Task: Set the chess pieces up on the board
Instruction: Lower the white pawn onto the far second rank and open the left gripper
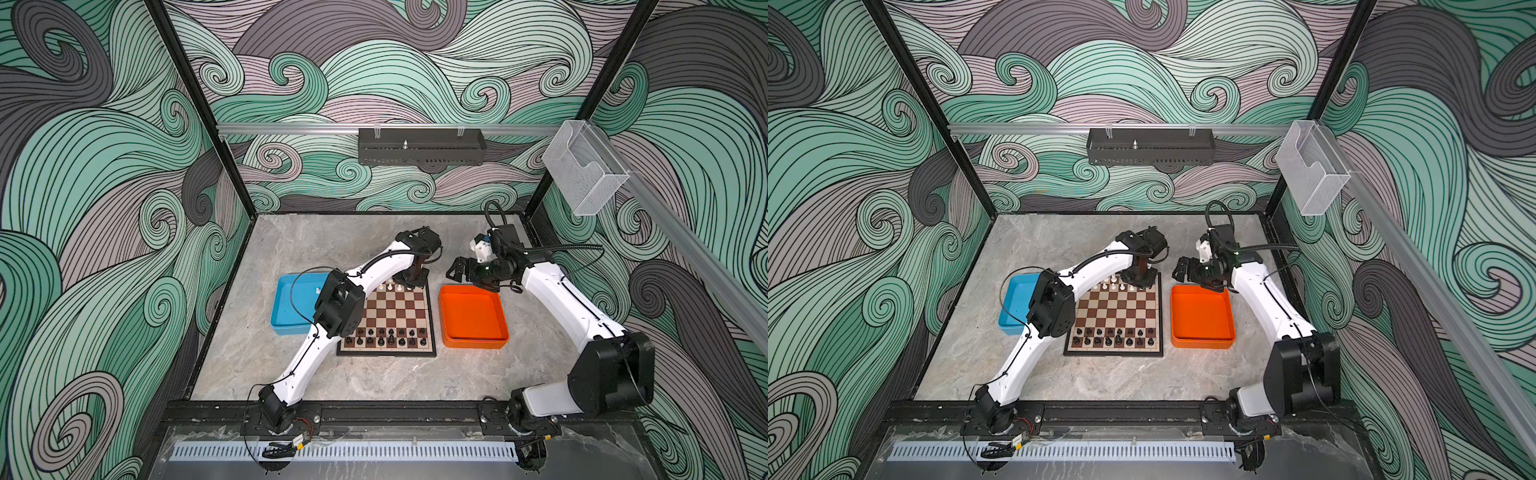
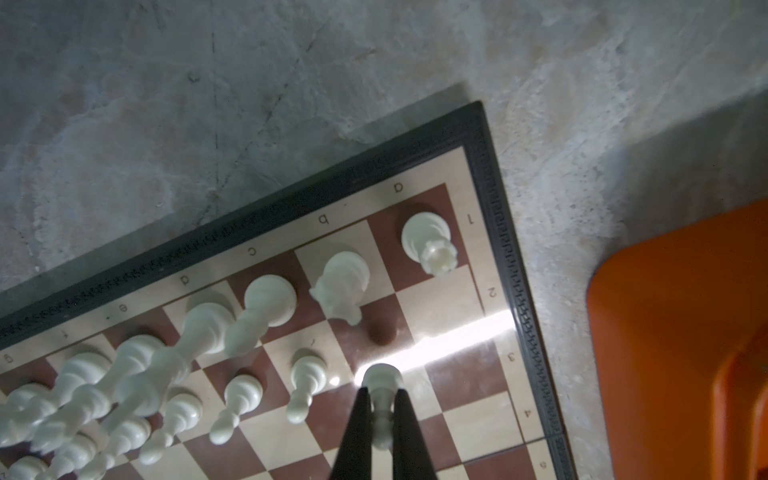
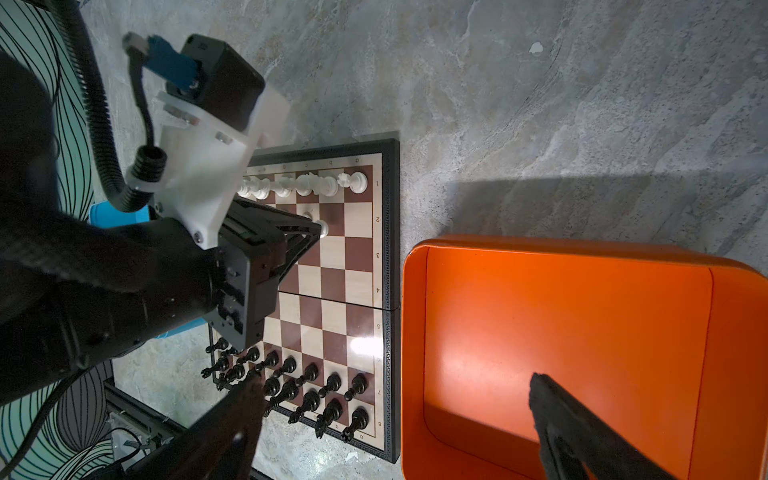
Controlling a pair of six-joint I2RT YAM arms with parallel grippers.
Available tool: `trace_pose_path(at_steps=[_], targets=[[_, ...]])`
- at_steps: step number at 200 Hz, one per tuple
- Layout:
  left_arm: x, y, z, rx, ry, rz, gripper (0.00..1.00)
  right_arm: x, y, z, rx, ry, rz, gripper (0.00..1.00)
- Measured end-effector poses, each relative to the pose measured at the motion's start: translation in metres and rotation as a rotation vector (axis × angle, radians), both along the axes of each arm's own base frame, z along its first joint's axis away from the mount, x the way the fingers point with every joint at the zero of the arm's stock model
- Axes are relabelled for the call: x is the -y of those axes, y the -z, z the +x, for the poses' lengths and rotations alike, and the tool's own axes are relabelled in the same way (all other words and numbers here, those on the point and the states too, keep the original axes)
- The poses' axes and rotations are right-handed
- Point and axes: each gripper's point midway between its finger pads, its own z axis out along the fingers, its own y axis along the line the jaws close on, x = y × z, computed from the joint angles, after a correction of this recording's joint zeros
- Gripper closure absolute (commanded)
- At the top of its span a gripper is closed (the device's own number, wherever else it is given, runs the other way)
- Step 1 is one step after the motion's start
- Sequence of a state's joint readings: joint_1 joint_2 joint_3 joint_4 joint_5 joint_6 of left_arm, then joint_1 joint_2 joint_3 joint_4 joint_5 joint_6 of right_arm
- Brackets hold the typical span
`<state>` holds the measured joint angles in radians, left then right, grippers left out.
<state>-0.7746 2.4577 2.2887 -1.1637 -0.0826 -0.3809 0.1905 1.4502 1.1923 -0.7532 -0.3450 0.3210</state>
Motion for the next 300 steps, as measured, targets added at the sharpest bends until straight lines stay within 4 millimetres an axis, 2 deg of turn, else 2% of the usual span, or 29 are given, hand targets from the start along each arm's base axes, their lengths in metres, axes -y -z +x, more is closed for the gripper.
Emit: trace_pose_path(at_steps=[97,300], targets=[[-0.005,0.005,0.005,-0.004,-0.014,0.005,0.92,-0.001,0.003,0.000,-0.009,-0.002,0.001,0.01],[-0.001,0.009,0.011,0.011,-0.020,-0.008,0.91,0.000,0.003,0.001,-0.008,-0.002,0.000,0.01]])
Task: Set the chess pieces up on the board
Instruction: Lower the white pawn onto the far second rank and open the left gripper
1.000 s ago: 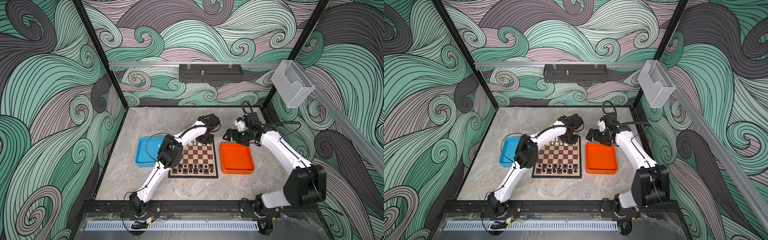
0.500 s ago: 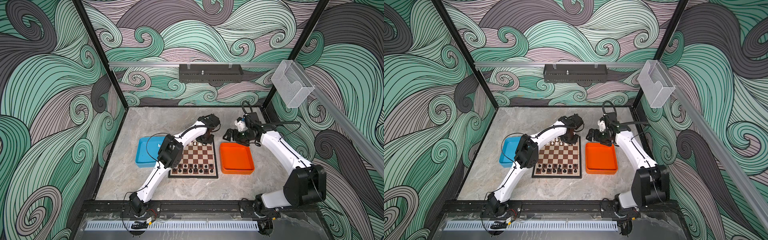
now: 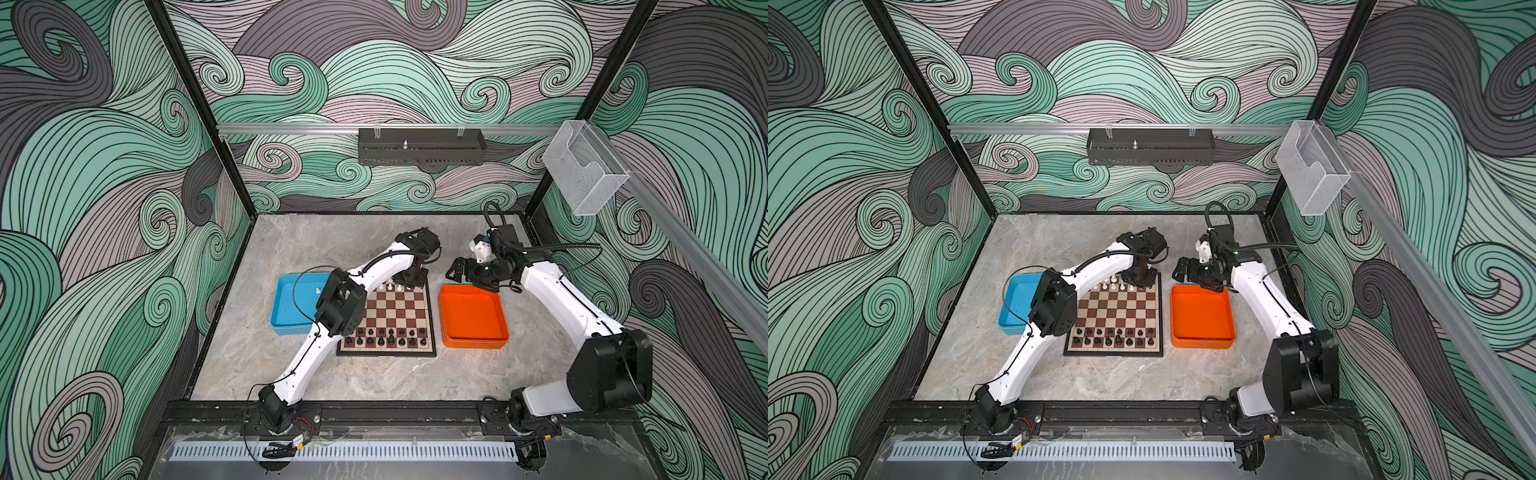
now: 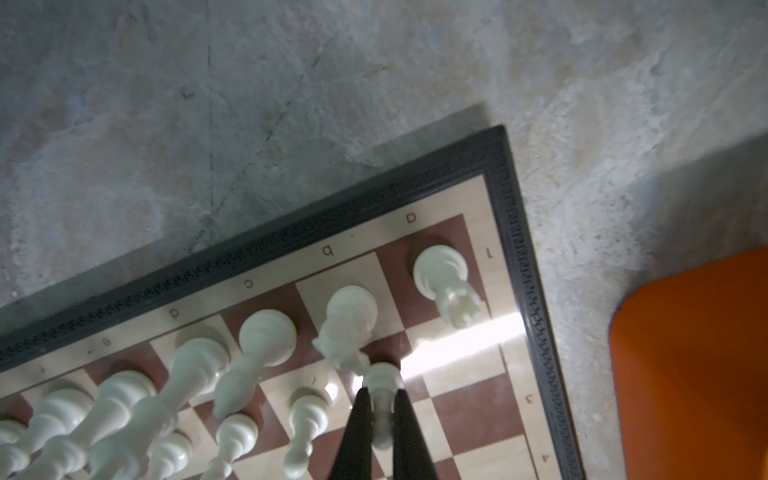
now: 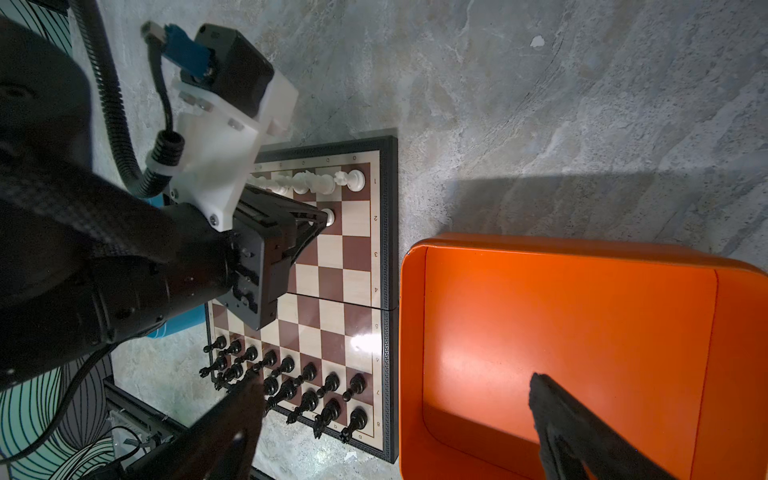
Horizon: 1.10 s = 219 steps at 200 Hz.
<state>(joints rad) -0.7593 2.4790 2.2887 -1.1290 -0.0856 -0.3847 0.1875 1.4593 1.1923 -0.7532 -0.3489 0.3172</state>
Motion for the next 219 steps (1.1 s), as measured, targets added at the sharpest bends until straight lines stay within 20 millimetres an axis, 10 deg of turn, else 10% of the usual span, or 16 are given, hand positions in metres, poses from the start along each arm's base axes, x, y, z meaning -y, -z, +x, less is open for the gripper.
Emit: trace_pose_path(at_steps=[219], targets=[[0.0013,0.0000,0.0015,0.006,-0.001,-0.005,0.77,0.0001,-0.0003,0.0000,0.000,0.000,0.003,0.01]])
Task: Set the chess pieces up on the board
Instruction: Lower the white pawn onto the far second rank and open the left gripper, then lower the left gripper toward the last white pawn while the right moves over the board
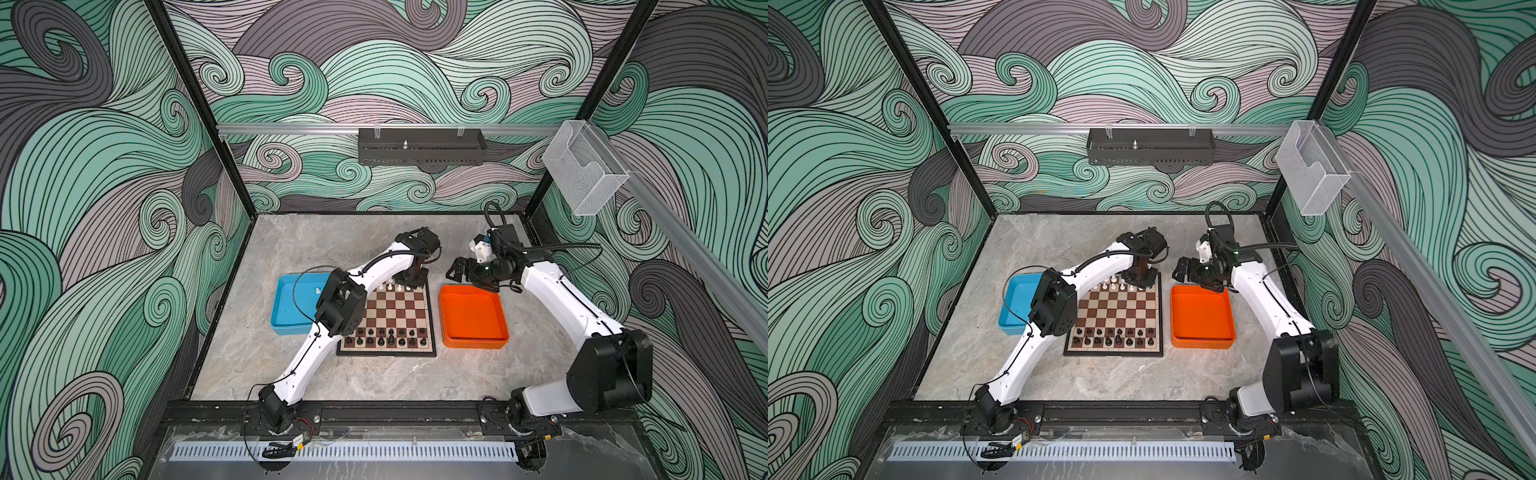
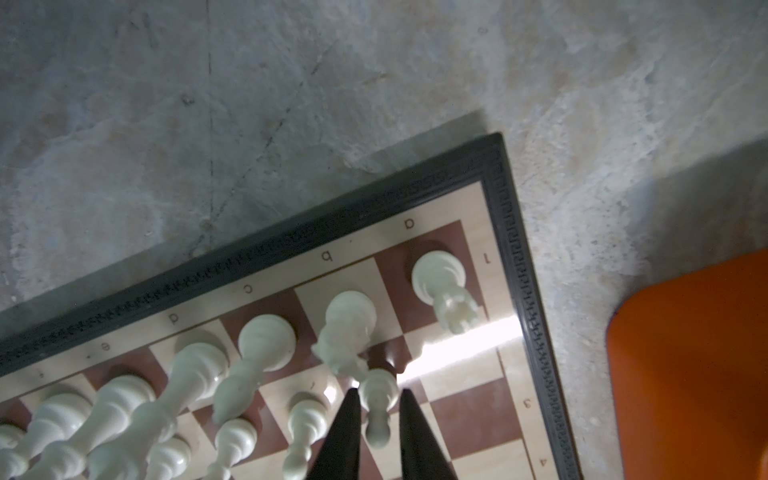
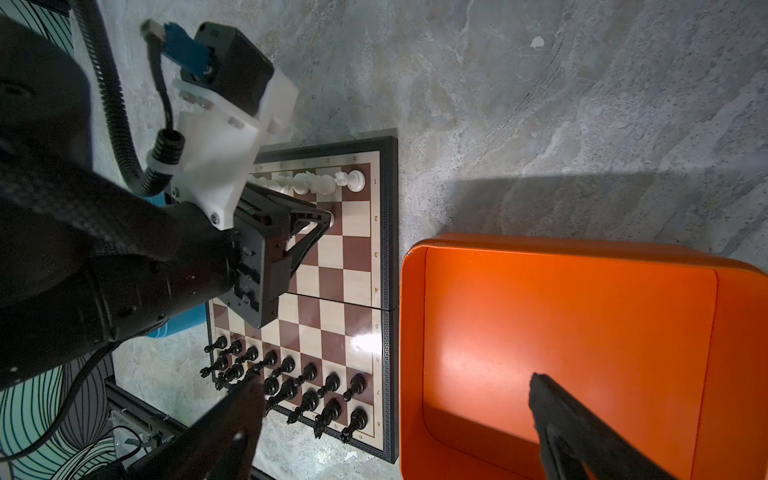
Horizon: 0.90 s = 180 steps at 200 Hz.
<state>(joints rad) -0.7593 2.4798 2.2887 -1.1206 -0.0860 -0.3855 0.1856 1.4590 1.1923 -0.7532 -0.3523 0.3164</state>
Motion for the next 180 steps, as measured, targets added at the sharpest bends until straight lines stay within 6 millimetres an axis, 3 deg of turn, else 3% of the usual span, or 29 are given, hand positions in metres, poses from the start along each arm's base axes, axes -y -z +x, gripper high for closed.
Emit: trace_pose_path(at_steps=[129,153,180], targets=[[-0.006,-0.003,-0.003,-0.009,-0.026,0.017,0.69,-0.001,0.000,0.000,-0.002,-0.001,0.006,0.01],[-0.006,-0.018,-0.003,0.009,-0.028,0.000,0.68,-0.001,0.000,0.000,-0.002,-0.001,0.006,0.01],[-0.005,-0.051,-0.002,0.056,-0.029,-0.045,0.68,-0.001,0.000,0.000,-0.004,0.002,0.008,0.01]])
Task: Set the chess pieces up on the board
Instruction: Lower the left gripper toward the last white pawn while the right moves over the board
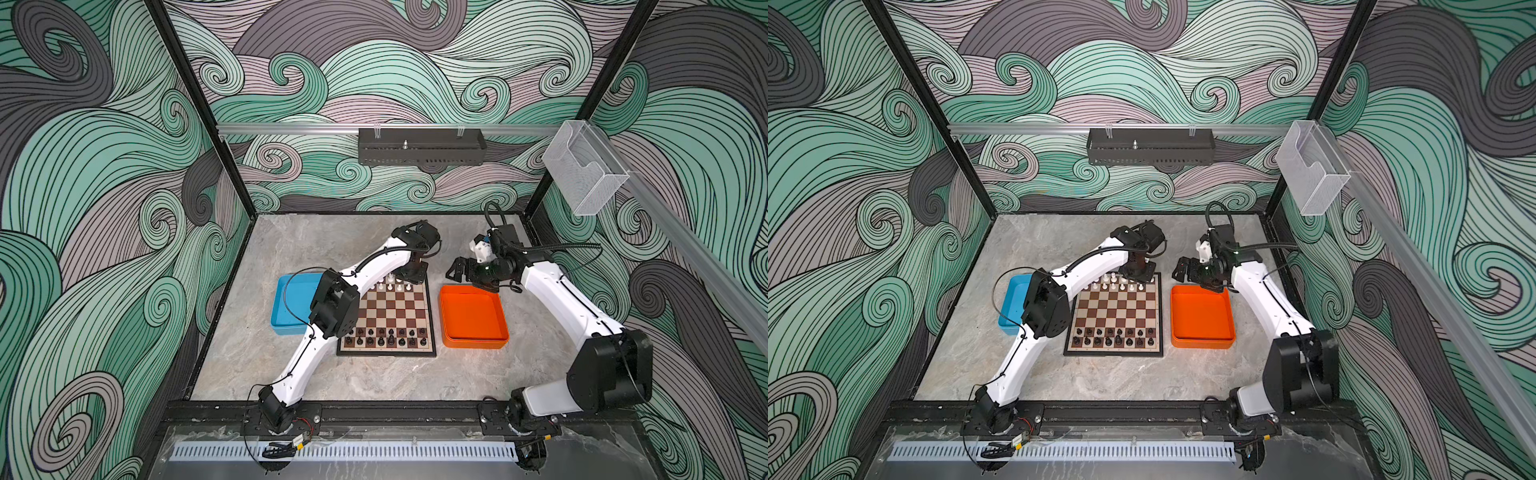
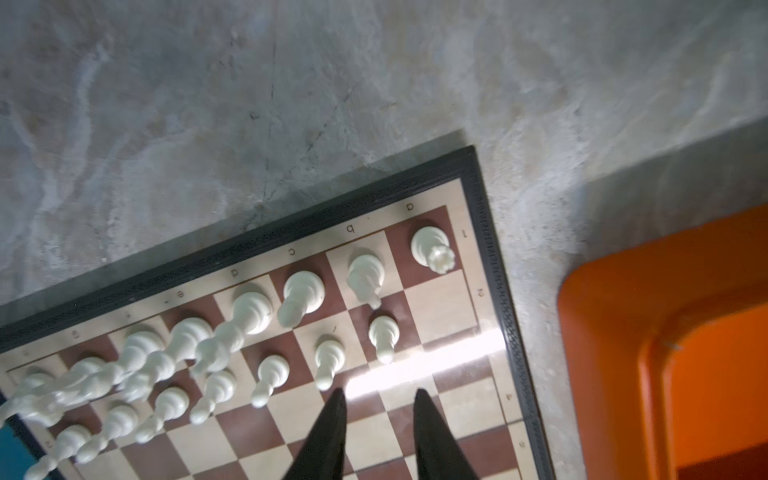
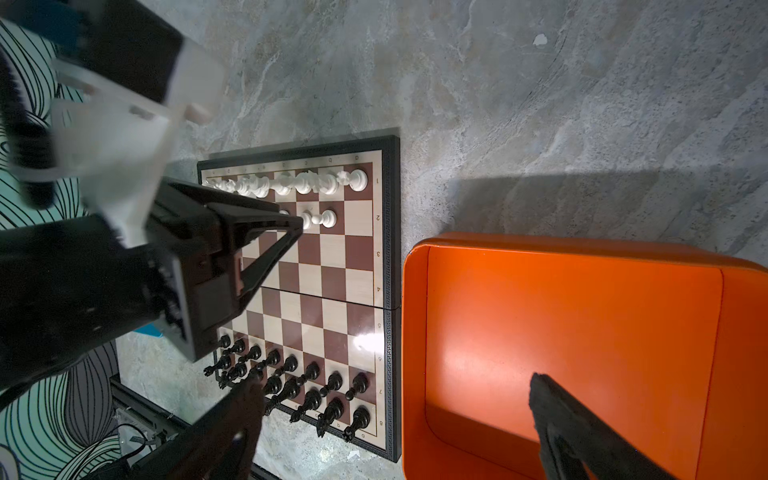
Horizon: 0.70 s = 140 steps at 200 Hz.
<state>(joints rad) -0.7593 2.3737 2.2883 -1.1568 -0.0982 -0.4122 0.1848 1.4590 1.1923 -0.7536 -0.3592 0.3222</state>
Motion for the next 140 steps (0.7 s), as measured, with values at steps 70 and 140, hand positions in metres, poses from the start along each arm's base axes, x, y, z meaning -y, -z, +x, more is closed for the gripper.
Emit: trace_pose_path(at_steps=[70,140], targets=[[-0.028,-0.076,-0.008,0.121,-0.027,-0.053,0.56,-0.010,-0.005,-0.002,-0.001,-0.011,0.006,0.01],[-0.142,-0.083,-0.006,0.111,-0.226,-0.030,0.26,-0.090,-0.009,0.006,0.008,-0.168,0.001,0.01]])
